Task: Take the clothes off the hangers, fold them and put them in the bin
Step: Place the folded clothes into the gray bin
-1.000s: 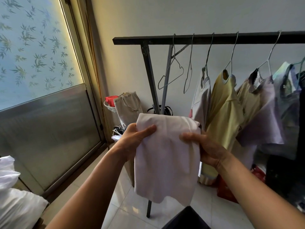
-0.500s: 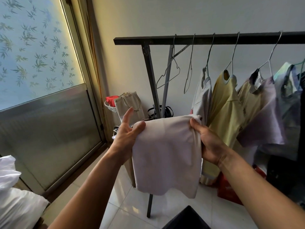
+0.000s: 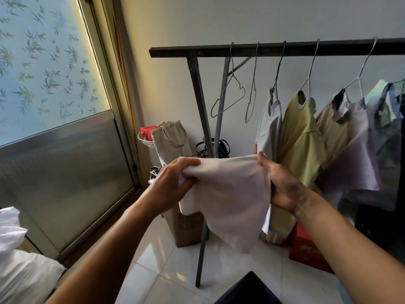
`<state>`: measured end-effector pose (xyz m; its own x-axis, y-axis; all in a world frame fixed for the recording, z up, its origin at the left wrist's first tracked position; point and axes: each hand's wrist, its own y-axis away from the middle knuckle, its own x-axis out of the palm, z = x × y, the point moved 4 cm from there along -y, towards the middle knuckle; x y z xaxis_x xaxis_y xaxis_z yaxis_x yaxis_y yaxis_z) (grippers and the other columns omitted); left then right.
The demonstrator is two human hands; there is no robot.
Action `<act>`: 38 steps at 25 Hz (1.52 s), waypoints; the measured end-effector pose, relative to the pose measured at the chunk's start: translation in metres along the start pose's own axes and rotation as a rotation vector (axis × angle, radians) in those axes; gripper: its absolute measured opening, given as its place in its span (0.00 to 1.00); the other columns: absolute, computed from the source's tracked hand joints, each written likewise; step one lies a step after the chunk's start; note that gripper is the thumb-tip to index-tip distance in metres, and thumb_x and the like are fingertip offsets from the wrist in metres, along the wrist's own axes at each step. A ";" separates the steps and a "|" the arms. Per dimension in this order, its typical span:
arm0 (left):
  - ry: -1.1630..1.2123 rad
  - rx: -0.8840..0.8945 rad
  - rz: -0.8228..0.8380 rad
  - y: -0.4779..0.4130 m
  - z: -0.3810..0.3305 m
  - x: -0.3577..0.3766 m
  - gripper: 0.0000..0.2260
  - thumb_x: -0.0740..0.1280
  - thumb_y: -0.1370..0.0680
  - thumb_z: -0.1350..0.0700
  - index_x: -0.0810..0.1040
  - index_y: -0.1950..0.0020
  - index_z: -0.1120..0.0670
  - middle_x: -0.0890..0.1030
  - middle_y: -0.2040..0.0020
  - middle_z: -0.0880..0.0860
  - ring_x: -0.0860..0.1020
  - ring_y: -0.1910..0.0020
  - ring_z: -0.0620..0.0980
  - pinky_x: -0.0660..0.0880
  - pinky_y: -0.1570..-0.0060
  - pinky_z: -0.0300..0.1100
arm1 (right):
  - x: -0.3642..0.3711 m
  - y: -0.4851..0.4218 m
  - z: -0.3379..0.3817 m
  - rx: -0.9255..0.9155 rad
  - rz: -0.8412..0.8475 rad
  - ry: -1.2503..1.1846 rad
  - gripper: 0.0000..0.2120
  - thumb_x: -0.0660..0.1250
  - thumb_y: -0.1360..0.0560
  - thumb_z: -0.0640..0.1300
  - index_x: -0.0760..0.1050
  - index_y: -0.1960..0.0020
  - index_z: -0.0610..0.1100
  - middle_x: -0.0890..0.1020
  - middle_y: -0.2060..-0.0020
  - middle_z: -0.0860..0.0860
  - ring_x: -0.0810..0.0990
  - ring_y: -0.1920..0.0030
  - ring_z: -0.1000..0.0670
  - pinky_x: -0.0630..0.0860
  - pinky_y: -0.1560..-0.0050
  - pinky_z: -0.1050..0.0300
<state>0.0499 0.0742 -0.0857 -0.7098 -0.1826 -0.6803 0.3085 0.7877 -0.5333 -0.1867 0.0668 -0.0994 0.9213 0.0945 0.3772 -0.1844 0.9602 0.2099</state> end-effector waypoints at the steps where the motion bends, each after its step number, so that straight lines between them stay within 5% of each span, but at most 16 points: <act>1: -0.040 0.039 -0.001 -0.002 0.001 -0.004 0.16 0.71 0.24 0.59 0.77 0.37 0.53 0.80 0.42 0.50 0.78 0.44 0.46 0.77 0.43 0.46 | 0.001 0.000 0.000 -0.014 0.016 -0.004 0.25 0.54 0.19 0.57 0.86 0.59 0.47 0.86 0.59 0.47 0.85 0.61 0.52 0.81 0.64 0.59; 3: -0.057 0.060 0.013 -0.006 0.005 -0.010 0.11 0.70 0.24 0.57 0.80 0.41 0.52 0.80 0.48 0.48 0.79 0.50 0.45 0.79 0.51 0.45 | 0.001 -0.001 0.003 -0.052 0.002 0.030 0.25 0.55 0.20 0.56 0.86 0.64 0.49 0.86 0.62 0.48 0.85 0.64 0.53 0.80 0.67 0.60; 6: 0.059 -0.003 -0.002 -0.007 0.012 -0.016 0.07 0.71 0.26 0.48 0.83 0.49 0.48 0.76 0.51 0.49 0.77 0.51 0.47 0.77 0.55 0.42 | -0.004 -0.007 0.008 -0.118 -0.102 0.106 0.21 0.62 0.24 0.57 0.82 0.54 0.39 0.84 0.62 0.43 0.83 0.66 0.50 0.80 0.68 0.59; 9: 0.544 -0.227 0.006 0.000 0.012 -0.011 0.12 0.68 0.25 0.47 0.83 0.51 0.54 0.79 0.50 0.51 0.79 0.52 0.48 0.78 0.57 0.41 | -0.009 -0.012 0.010 -0.154 -0.161 0.117 0.28 0.68 0.33 0.58 0.78 0.48 0.33 0.80 0.58 0.38 0.80 0.64 0.46 0.80 0.63 0.57; 12: 0.823 -0.473 -0.009 0.009 0.010 0.002 0.15 0.64 0.26 0.47 0.79 0.56 0.59 0.82 0.65 0.50 0.81 0.67 0.46 0.76 0.67 0.39 | -0.014 -0.020 0.009 -0.166 -0.178 0.096 0.25 0.68 0.31 0.57 0.76 0.50 0.35 0.78 0.61 0.40 0.78 0.66 0.46 0.78 0.65 0.58; 16: 0.945 -0.608 -0.035 0.014 0.014 0.016 0.18 0.60 0.23 0.46 0.79 0.56 0.60 0.82 0.67 0.53 0.80 0.71 0.47 0.77 0.72 0.38 | -0.020 -0.036 0.005 -0.179 -0.348 0.231 0.19 0.65 0.23 0.54 0.75 0.60 0.38 0.76 0.68 0.45 0.75 0.68 0.48 0.73 0.67 0.59; 19: 0.919 -0.692 -0.012 0.016 0.019 0.030 0.19 0.60 0.21 0.45 0.80 0.55 0.61 0.82 0.67 0.54 0.80 0.71 0.47 0.78 0.71 0.38 | -0.031 -0.049 0.000 -0.311 -0.416 0.727 0.23 0.63 0.22 0.56 0.66 0.69 0.43 0.69 0.74 0.50 0.67 0.72 0.51 0.64 0.69 0.58; 22: 0.838 -0.775 0.041 0.021 0.031 0.045 0.19 0.59 0.18 0.47 0.80 0.58 0.59 0.81 0.67 0.53 0.79 0.72 0.46 0.76 0.72 0.37 | -0.026 -0.056 -0.009 -0.476 -0.213 0.830 0.17 0.65 0.27 0.65 0.74 0.65 0.53 0.77 0.72 0.58 0.76 0.68 0.55 0.71 0.63 0.58; 25: 0.812 -0.830 0.128 0.020 0.040 0.063 0.19 0.59 0.18 0.47 0.80 0.58 0.58 0.81 0.66 0.53 0.79 0.71 0.45 0.77 0.70 0.36 | 0.002 -0.062 -0.038 -0.149 0.326 0.857 0.18 0.73 0.30 0.57 0.78 0.43 0.52 0.85 0.52 0.56 0.82 0.52 0.61 0.77 0.54 0.66; 27: 0.857 -0.871 0.123 0.022 0.051 0.069 0.19 0.59 0.18 0.46 0.81 0.58 0.57 0.82 0.66 0.51 0.80 0.71 0.44 0.77 0.70 0.35 | 0.003 -0.065 -0.057 0.064 0.473 0.822 0.18 0.75 0.31 0.48 0.80 0.44 0.43 0.86 0.51 0.47 0.84 0.53 0.53 0.79 0.56 0.62; 30: 1.310 -1.056 -0.100 0.046 0.090 0.094 0.32 0.51 0.21 0.35 0.84 0.48 0.58 0.86 0.54 0.57 0.85 0.56 0.52 0.81 0.59 0.42 | -0.012 -0.081 -0.080 0.171 0.371 0.557 0.17 0.75 0.34 0.46 0.81 0.49 0.38 0.85 0.55 0.41 0.84 0.58 0.47 0.80 0.59 0.56; 33: 1.650 -1.103 -0.226 0.094 0.106 0.140 0.47 0.57 0.34 0.23 0.73 0.30 0.58 0.75 0.32 0.62 0.75 0.34 0.62 0.76 0.41 0.55 | -0.028 -0.103 -0.117 0.152 0.140 0.395 0.17 0.74 0.35 0.48 0.80 0.49 0.40 0.85 0.55 0.42 0.84 0.60 0.48 0.80 0.63 0.56; 36: 1.389 -1.243 -0.240 0.109 0.116 0.180 0.46 0.73 0.43 0.28 0.75 0.33 0.54 0.79 0.36 0.58 0.79 0.38 0.58 0.77 0.43 0.52 | -0.031 -0.119 -0.155 0.149 0.060 0.390 0.14 0.72 0.29 0.50 0.80 0.46 0.45 0.86 0.53 0.48 0.85 0.56 0.50 0.82 0.60 0.56; 38: 1.059 -1.343 -0.324 0.111 0.130 0.195 0.35 0.78 0.39 0.38 0.80 0.40 0.57 0.84 0.45 0.58 0.83 0.49 0.56 0.80 0.53 0.45 | -0.035 -0.126 -0.176 0.184 0.053 0.363 0.12 0.69 0.26 0.50 0.79 0.45 0.46 0.86 0.53 0.49 0.85 0.54 0.48 0.83 0.57 0.54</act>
<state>0.0281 0.0498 -0.3424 -0.8734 -0.4186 0.2489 -0.2246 0.7996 0.5570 -0.1352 -0.0115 -0.2974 0.9637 0.2610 0.0561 -0.2629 0.8915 0.3689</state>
